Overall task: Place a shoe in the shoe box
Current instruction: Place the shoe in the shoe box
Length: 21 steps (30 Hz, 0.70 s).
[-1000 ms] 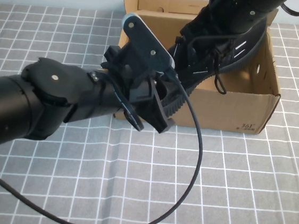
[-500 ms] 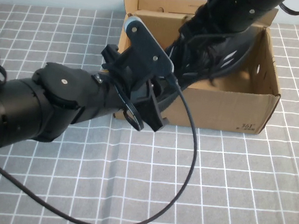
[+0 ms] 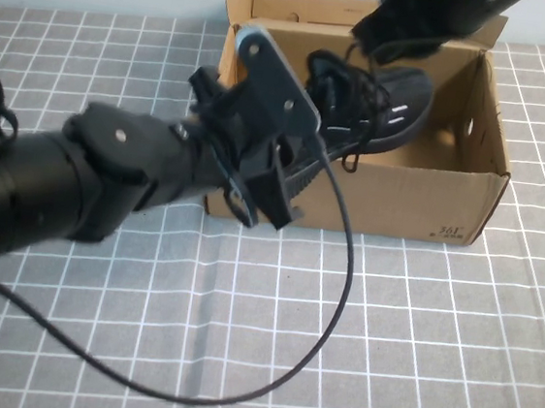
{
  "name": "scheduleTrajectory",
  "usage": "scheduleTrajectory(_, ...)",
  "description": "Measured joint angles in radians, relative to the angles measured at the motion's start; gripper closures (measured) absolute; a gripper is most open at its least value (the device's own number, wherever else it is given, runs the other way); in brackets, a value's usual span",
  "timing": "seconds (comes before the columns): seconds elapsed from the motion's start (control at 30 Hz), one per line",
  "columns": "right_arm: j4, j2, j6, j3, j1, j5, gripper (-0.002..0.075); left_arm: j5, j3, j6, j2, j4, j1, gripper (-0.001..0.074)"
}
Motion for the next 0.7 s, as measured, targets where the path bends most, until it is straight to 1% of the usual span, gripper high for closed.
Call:
scheduleTrajectory(0.07,-0.035,-0.029,0.0,0.0,0.0,0.0,0.062,0.059,-0.038,0.015,0.004,0.0,0.016,0.0714)
scheduleTrajectory(0.2,-0.072,-0.093,0.0,0.0,0.0,0.0,0.0708,0.246,-0.138,0.024,0.004,0.013,0.072,0.0714)
scheduleTrajectory(0.27,-0.078,-0.131,0.0,0.016,0.0,0.0,0.0726,0.334,-0.193,0.024,0.004,0.02,0.108,0.0715)
scheduleTrajectory(0.4,-0.097,-0.229,0.014,0.116,0.0,0.0,0.0738,0.543,-0.316,0.024,0.039,0.035,0.202,0.0715)
scheduleTrajectory(0.5,-0.122,-0.309,0.036,0.214,0.0,0.0,0.074,0.664,-0.415,0.022,0.103,0.05,0.261,0.0715)
scheduleTrajectory(0.7,-0.169,-0.462,0.119,0.42,0.0,0.0,0.0741,0.82,-0.595,0.03,0.269,0.075,0.317,0.0715)
